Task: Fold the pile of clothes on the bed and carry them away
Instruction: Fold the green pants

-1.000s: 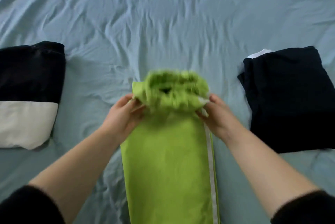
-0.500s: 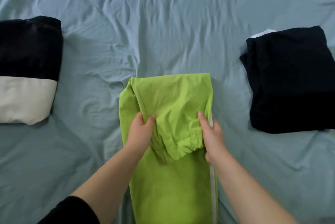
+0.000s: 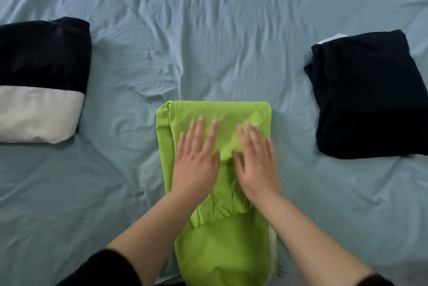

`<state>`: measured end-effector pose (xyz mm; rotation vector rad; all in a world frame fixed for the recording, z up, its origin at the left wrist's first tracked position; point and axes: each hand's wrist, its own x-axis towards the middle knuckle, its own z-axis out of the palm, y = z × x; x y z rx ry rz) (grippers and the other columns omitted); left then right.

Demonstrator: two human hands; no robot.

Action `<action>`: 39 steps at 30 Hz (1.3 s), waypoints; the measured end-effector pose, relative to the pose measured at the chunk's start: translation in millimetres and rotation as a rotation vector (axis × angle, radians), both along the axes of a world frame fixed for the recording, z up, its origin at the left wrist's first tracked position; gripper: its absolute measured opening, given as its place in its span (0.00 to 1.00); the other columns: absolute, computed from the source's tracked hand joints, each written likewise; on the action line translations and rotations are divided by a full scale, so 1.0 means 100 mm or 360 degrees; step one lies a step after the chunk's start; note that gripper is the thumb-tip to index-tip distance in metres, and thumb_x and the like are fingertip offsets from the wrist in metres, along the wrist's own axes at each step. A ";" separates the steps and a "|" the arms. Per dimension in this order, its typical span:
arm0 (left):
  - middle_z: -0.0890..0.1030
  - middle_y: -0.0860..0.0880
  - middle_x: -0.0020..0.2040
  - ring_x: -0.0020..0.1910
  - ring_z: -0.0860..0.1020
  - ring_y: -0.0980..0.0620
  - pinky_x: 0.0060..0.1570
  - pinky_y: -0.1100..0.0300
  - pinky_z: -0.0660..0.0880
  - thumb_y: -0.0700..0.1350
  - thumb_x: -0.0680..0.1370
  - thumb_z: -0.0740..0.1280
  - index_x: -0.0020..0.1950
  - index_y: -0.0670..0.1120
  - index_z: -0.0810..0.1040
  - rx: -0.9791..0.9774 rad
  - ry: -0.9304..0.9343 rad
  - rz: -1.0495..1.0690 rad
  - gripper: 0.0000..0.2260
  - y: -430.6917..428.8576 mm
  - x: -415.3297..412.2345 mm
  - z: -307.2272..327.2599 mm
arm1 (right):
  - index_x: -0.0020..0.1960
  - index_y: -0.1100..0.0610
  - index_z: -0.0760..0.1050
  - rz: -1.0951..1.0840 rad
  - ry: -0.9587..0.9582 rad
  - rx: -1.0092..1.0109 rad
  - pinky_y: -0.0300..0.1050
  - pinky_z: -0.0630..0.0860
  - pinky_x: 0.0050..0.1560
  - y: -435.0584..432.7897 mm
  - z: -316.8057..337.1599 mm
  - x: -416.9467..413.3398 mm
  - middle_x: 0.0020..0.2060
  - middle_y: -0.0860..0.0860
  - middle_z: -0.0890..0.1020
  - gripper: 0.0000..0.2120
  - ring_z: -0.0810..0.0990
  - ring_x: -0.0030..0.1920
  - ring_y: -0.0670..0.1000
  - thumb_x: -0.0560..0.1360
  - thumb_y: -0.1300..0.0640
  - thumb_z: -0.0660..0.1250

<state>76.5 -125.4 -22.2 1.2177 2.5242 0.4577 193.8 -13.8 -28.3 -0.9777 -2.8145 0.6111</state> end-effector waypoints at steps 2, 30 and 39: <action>0.33 0.49 0.78 0.74 0.29 0.47 0.74 0.51 0.33 0.63 0.81 0.42 0.75 0.60 0.28 -0.0451 0.0004 -0.0324 0.28 -0.01 -0.13 -0.20 | 0.77 0.44 0.35 0.0383 -0.0504 0.0114 0.51 0.33 0.75 0.20 -0.17 -0.03 0.78 0.46 0.40 0.28 0.39 0.78 0.47 0.82 0.42 0.45; 0.82 0.54 0.53 0.54 0.81 0.53 0.56 0.54 0.76 0.46 0.77 0.70 0.58 0.52 0.78 0.0695 -0.1384 0.1261 0.10 0.04 -0.66 0.16 | 0.44 0.51 0.78 -0.0907 0.0538 -0.1404 0.36 0.78 0.47 0.86 0.17 -0.27 0.44 0.46 0.84 0.03 0.82 0.43 0.42 0.75 0.59 0.70; 0.53 0.43 0.79 0.77 0.57 0.42 0.75 0.44 0.56 0.57 0.76 0.68 0.80 0.48 0.45 0.0025 -0.0841 0.0986 0.42 0.94 -1.43 0.10 | 0.78 0.53 0.51 -0.0537 0.0092 -0.0383 0.49 0.54 0.74 1.42 0.21 -1.21 0.78 0.56 0.54 0.36 0.54 0.77 0.53 0.77 0.45 0.64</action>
